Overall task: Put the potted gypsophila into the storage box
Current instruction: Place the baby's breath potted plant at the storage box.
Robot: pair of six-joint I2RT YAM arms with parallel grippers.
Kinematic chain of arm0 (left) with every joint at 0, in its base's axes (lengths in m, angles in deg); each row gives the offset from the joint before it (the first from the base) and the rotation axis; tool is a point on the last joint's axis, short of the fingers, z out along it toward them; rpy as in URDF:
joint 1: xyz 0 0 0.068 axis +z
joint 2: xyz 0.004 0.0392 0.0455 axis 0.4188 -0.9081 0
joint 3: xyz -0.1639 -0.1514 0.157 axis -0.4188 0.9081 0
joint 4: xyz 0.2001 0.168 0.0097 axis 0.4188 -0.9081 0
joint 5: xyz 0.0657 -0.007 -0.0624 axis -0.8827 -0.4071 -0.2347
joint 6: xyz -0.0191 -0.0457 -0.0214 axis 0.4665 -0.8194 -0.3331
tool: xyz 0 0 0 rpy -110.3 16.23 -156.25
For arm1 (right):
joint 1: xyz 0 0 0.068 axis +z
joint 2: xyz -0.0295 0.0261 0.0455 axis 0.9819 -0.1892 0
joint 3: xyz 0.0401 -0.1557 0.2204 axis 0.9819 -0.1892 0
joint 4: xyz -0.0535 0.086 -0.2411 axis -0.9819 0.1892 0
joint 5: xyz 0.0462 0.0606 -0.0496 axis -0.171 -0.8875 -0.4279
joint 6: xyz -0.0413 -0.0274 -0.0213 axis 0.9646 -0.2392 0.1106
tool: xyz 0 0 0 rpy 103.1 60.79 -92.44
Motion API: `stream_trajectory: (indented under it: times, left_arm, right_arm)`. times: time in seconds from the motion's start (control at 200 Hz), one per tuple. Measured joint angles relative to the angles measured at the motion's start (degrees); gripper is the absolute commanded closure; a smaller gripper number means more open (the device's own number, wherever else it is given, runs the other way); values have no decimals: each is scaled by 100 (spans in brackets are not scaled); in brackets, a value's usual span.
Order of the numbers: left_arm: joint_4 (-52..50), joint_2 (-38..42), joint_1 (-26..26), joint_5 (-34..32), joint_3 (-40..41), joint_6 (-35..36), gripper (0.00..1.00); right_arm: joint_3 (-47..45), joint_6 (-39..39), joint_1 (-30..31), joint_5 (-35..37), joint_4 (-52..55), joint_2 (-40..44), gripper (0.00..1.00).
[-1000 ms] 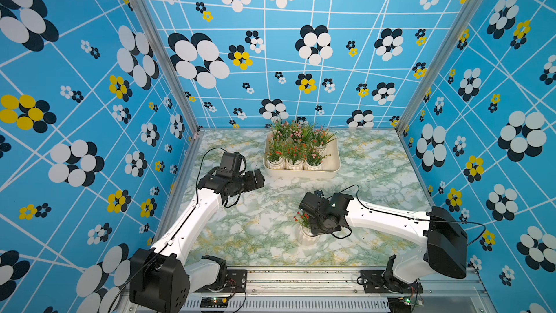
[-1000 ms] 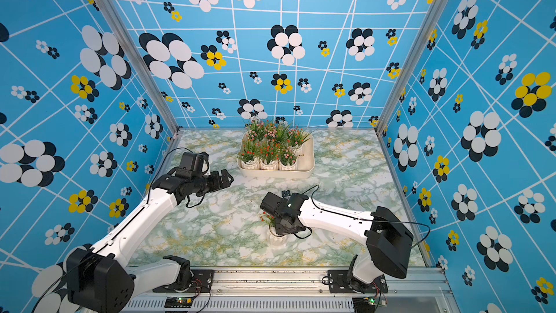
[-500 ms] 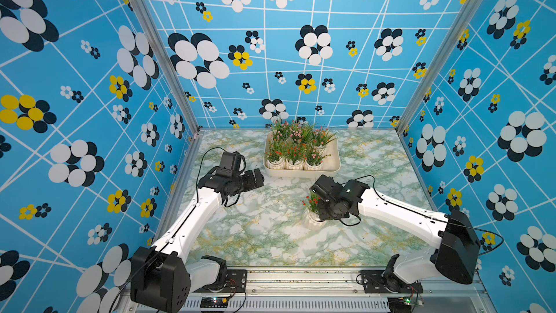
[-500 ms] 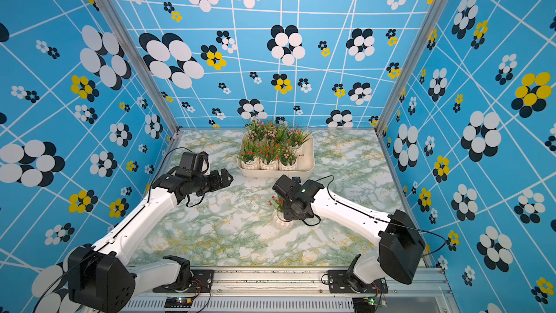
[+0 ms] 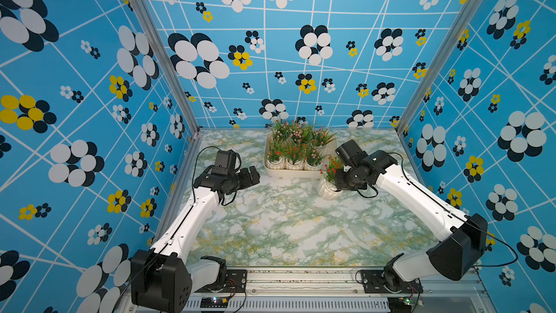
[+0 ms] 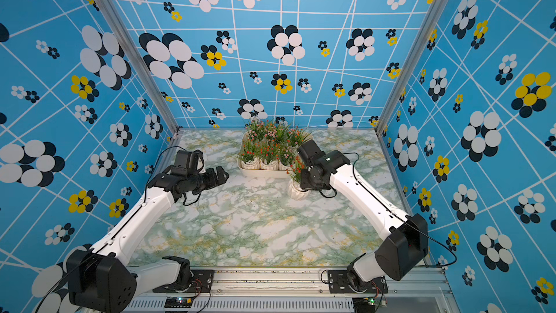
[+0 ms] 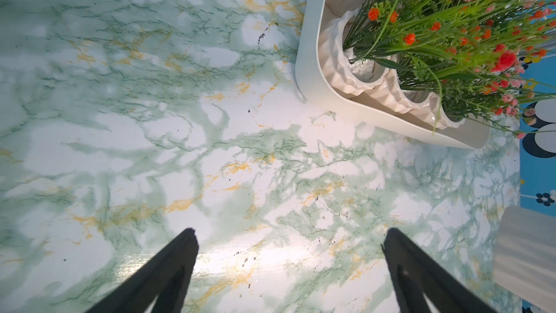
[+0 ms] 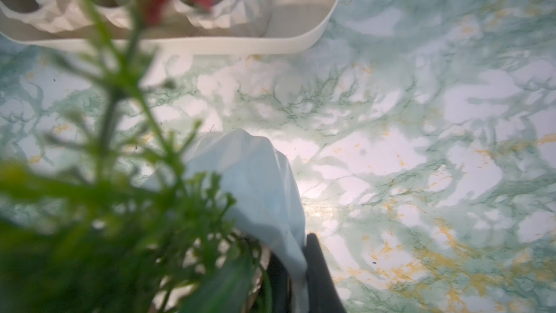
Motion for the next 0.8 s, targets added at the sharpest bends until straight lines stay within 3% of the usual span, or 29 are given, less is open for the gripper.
stream_trajectory:
  times: [0.3,0.8]
  left_arm:
    - [-7,-643,55,122,-452,-4,0]
    - [-153,-761,125,55,-752,-90,1]
  right_arm:
    - [1731,686,-671,138,437,-979,99]
    - [3650,1270,-1305,120,809,-2889,99]
